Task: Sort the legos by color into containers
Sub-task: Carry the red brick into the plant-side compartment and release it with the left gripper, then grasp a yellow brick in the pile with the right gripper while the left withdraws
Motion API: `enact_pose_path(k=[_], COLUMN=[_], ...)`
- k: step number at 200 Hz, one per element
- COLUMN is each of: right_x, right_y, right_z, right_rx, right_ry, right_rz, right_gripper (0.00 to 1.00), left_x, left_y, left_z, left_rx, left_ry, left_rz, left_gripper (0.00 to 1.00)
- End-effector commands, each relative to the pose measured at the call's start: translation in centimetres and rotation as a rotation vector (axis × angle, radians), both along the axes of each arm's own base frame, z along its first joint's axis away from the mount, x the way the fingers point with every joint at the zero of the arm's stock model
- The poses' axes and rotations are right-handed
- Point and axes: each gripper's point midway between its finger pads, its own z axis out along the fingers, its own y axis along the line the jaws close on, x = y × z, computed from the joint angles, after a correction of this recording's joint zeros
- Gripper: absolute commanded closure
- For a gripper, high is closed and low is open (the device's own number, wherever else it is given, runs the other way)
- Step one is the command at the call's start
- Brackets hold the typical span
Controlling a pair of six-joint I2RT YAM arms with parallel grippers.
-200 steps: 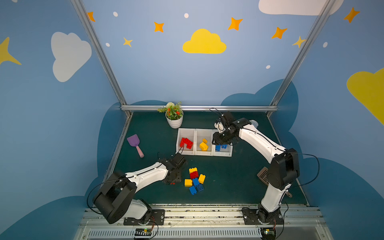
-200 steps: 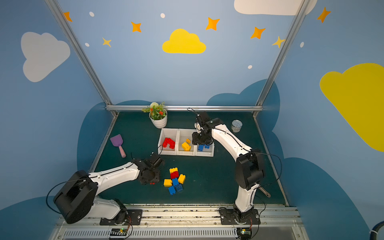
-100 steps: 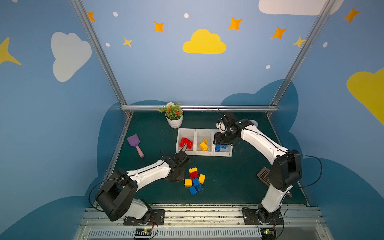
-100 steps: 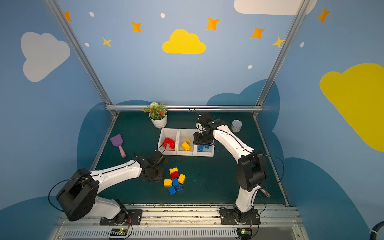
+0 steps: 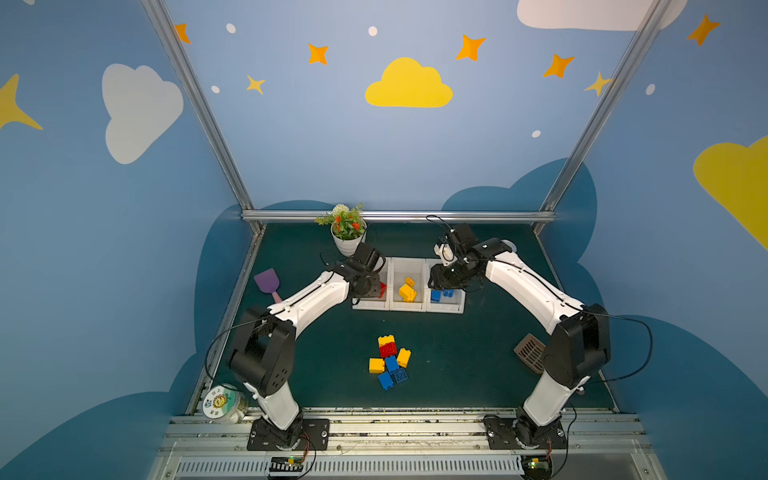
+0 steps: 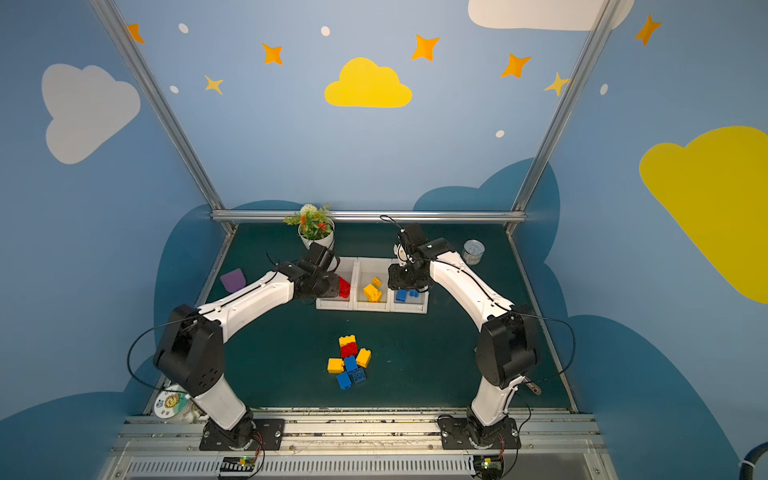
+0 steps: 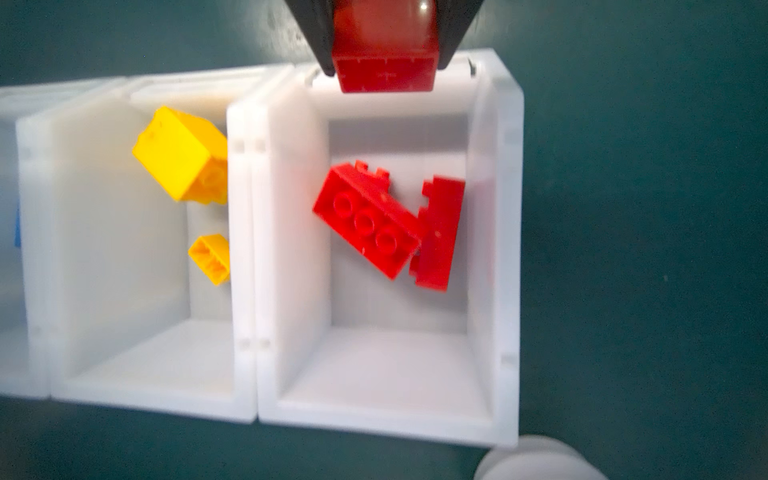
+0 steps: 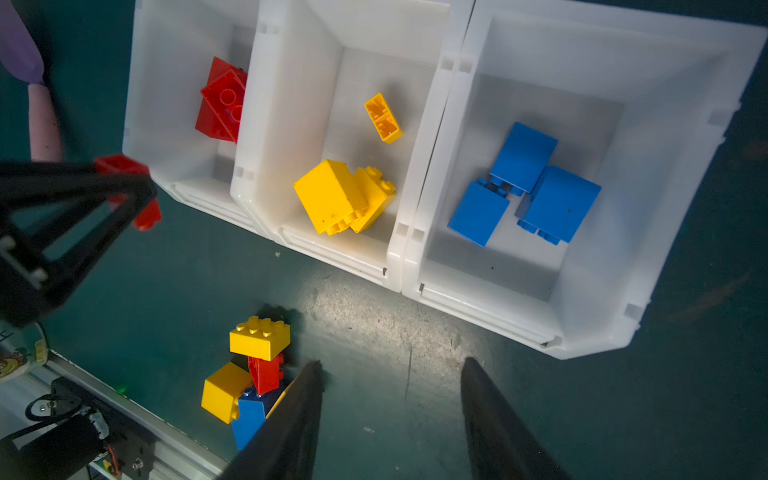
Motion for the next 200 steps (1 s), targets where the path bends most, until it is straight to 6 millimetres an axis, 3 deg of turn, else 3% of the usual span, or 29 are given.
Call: enact_pose_path(k=[1, 52, 109, 200], right_x=[-0.6, -0.8, -0.9, -1.5], right_y=[-1.0, -1.5, -1.3, -0.5], right_z=[0.7, 1.0, 1.1, 0.3], right_rx=[-0.009, -0.012, 0.000, 0.015], right_ry=[-0.007, -0.016, -0.012, 0.018], right_rz=[-0.024, -0.039, -0.040, -0.032], right_gripper=[0.46, 0.46, 0.46, 0.46], left_x=[1.6, 2.6, 2.3, 2.2], left_y=[-0.6, -0.9, -0.5, -0.1], left_z=[0.1, 0.0, 0.2, 0.3], left_rx=[0.013, -0.003, -0.010, -0.011], left_ry=[-0.010, -0.016, -0.029, -0.034], left_rz=[-0.058, -0.057, -0.036, -0.023], left_gripper=[0.67, 0.64, 0.44, 0.41])
